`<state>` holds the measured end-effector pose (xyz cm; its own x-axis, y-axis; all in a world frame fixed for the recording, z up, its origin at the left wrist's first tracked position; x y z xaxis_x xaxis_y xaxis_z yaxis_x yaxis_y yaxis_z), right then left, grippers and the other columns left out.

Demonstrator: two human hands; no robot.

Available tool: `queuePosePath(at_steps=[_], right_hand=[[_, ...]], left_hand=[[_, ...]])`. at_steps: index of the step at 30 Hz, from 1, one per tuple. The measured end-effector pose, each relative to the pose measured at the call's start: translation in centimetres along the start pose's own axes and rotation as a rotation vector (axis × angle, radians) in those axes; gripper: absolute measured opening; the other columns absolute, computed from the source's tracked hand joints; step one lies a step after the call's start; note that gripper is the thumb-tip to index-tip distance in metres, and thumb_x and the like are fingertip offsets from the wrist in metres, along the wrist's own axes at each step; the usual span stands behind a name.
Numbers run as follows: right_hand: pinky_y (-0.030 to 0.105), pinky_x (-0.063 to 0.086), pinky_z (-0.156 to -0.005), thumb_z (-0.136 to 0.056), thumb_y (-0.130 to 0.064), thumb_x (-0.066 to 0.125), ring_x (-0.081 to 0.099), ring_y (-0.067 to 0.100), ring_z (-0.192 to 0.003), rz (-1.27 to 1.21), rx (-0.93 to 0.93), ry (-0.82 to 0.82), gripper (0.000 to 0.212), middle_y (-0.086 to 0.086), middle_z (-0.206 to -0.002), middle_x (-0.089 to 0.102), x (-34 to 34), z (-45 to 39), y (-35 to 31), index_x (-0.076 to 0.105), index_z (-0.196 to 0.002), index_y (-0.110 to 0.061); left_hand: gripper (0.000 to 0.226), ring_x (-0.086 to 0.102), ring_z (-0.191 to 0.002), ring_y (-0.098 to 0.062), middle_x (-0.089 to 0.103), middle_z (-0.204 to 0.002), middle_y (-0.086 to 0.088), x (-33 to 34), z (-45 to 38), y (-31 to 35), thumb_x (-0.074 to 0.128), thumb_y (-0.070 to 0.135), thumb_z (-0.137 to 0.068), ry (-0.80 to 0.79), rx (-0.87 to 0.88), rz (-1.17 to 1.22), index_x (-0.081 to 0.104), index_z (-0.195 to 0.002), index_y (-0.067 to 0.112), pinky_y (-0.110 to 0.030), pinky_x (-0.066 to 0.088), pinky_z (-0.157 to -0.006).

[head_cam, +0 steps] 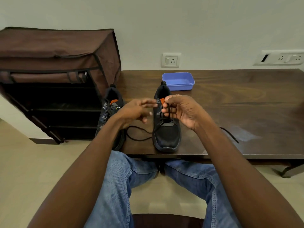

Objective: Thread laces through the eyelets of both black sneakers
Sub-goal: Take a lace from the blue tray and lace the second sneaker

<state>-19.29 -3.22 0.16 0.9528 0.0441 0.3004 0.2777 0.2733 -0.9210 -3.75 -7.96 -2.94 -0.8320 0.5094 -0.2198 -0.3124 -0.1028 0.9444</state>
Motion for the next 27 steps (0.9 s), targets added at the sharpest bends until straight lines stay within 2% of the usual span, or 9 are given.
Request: queuePosePath(at_steps=[2,5,9,12,15,17,19,23,27], right_hand=[[0.026,0.052,-0.061,-0.097,-0.006,0.054,0.063,0.016,-0.061,-0.033,-0.073,-0.041,0.009,0.004,-0.073,0.065,0.0,0.2,-1.1,0.06,-0.09,-0.009],[0.023,0.048,-0.055,-0.097,-0.007,0.054,0.057,0.012,-0.058,-0.138,-0.191,0.029,0.012,0.002,-0.072,0.063,-2.2,0.3,-2.6,0.058,-0.087,-0.012],[0.022,0.043,-0.051,-0.096,-0.008,0.054,0.053,0.009,-0.055,-0.256,-0.267,0.288,0.009,-0.003,-0.068,0.063,-7.8,-0.1,-3.5,0.056,-0.092,-0.016],[0.021,0.041,-0.048,-0.097,-0.005,0.049,0.054,0.007,-0.052,-0.166,-0.215,0.448,0.016,-0.005,-0.066,0.066,-10.9,-0.3,-3.1,0.06,-0.091,-0.015],[0.02,0.035,-0.046,-0.099,-0.002,0.045,0.052,0.007,-0.051,0.113,-0.094,0.447,0.019,0.0,-0.074,0.068,-10.7,0.0,-2.6,0.061,-0.098,-0.011],[0.021,0.031,-0.046,-0.098,-0.002,0.048,0.047,0.008,-0.05,0.278,-0.029,0.351,0.013,0.002,-0.075,0.068,-8.7,0.3,-2.2,0.06,-0.099,-0.009],[0.02,0.028,-0.043,-0.097,-0.004,0.054,0.043,0.008,-0.047,0.383,0.0,0.208,0.007,0.003,-0.073,0.069,-6.1,0.4,-1.8,0.059,-0.095,-0.008],[0.016,0.029,-0.036,-0.096,-0.012,0.063,0.039,0.007,-0.041,0.415,0.026,0.074,0.006,0.004,-0.066,0.066,-3.3,0.2,-0.7,0.058,-0.095,-0.009],[0.017,0.029,-0.038,-0.095,-0.017,0.067,0.039,0.007,-0.041,0.427,0.014,0.104,0.01,0.0,-0.06,0.062,-4.3,0.1,-0.8,0.059,-0.092,-0.011]], left_hand=[[0.048,0.057,-0.061,-0.012,0.068,-0.123,-0.005,1.7,-0.1,1.2,0.06,-0.006,-0.091,-0.126,0.07,0.182,0.058,-0.134,0.015,-0.027,0.053,-0.057],[0.018,0.055,-0.057,-0.014,0.071,-0.091,-0.008,2.3,0.0,1.9,0.066,0.015,-0.094,-0.106,0.084,0.142,0.071,-0.111,0.01,-0.023,0.051,-0.054],[0.02,0.054,-0.051,-0.013,0.063,-0.071,-0.01,-1.5,-0.4,0.1,0.067,0.015,-0.094,0.322,-0.05,-0.001,0.071,-0.095,-0.004,-0.023,0.047,-0.048],[0.019,0.056,-0.058,-0.021,0.061,-0.068,-0.009,-4.6,-0.3,-2.1,0.066,0.015,-0.09,0.541,-0.271,-0.415,0.064,-0.078,0.0,-0.033,0.049,-0.058],[0.014,0.064,-0.088,-0.028,0.066,-0.106,-0.013,-4.2,-0.4,-1.7,0.065,0.013,-0.085,0.536,-0.232,-0.657,0.069,-0.096,0.006,-0.038,0.054,-0.077],[0.048,0.054,-0.121,-0.022,0.053,-0.137,-0.007,-2.3,-0.9,0.5,0.074,0.01,-0.082,0.421,0.014,-0.561,0.062,-0.128,0.013,-0.031,0.045,-0.098],[0.064,0.046,-0.132,-0.013,0.051,-0.143,0.001,0.9,-0.8,2.7,0.08,0.014,-0.081,0.181,0.199,-0.35,0.053,-0.139,0.019,-0.031,0.035,-0.111],[0.048,0.068,-0.106,-0.013,0.075,-0.107,0.0,3.9,-0.9,3.2,0.077,0.008,-0.083,-0.071,0.218,-0.155,0.06,-0.128,0.008,-0.029,0.051,-0.098],[0.01,0.067,-0.082,-0.007,0.073,-0.086,-0.005,3.1,-0.6,3.2,0.072,0.009,-0.088,0.013,0.23,-0.182,0.073,-0.096,0.003,-0.025,0.052,-0.083]])
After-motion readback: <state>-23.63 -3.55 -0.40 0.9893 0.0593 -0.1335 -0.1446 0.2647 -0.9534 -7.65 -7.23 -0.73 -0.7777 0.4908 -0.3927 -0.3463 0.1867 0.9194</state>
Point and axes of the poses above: each hand's wrist, its own z-axis away from the middle knuckle, its own x-axis out of the palm, y = z × x, the point moved 7 cm from there along -z, towards the middle knuckle
